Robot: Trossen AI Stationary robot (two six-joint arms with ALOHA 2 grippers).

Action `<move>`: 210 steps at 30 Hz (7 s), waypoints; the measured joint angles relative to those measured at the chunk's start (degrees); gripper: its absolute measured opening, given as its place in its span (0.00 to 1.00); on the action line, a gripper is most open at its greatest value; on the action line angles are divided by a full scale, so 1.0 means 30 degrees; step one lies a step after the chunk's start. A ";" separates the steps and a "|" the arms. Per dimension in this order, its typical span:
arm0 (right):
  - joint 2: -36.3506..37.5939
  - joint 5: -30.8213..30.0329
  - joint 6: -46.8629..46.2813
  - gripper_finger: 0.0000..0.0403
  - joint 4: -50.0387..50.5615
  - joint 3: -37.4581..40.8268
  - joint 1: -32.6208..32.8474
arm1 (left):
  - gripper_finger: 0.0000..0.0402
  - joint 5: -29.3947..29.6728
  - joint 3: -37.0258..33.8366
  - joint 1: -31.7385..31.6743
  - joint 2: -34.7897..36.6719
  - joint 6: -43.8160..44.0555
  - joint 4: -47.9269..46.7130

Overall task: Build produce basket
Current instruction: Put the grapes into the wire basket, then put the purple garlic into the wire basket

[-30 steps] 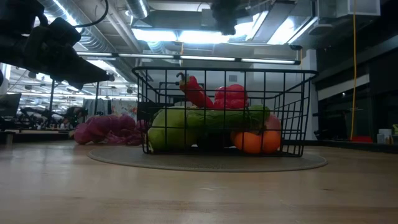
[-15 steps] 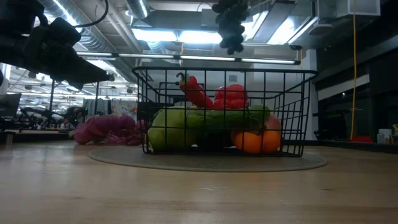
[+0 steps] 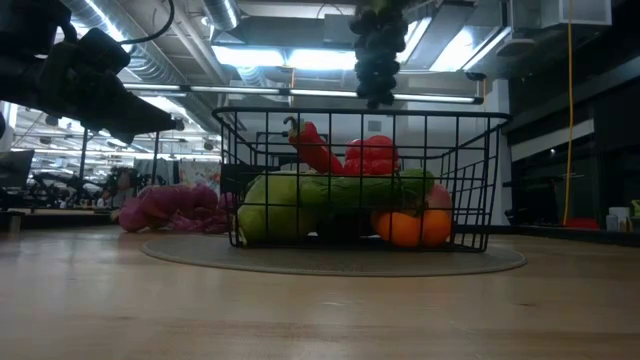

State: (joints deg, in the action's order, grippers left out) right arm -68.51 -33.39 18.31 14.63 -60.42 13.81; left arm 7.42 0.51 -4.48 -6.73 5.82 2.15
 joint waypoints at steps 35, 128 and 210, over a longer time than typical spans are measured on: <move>0.0005 0.0052 -0.4532 0.00 0.5982 0.0007 0.0930 | 0.24 0.0000 -0.0003 0.0003 -0.0005 -0.0006 0.0000; -0.2973 0.4025 -0.1907 0.23 -0.7362 0.0000 -0.7944 | 0.24 -0.0005 -0.0003 -0.0002 -0.0005 -0.0002 0.0000; -2.5615 1.6358 -0.8444 0.58 0.5309 -2.4441 -1.5005 | 0.24 0.0131 0.0002 0.0000 0.0000 0.0000 0.0007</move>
State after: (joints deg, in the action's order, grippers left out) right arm -145.36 15.68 -7.03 30.56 -133.75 -31.20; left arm 7.81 0.51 -4.48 -6.73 5.82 2.17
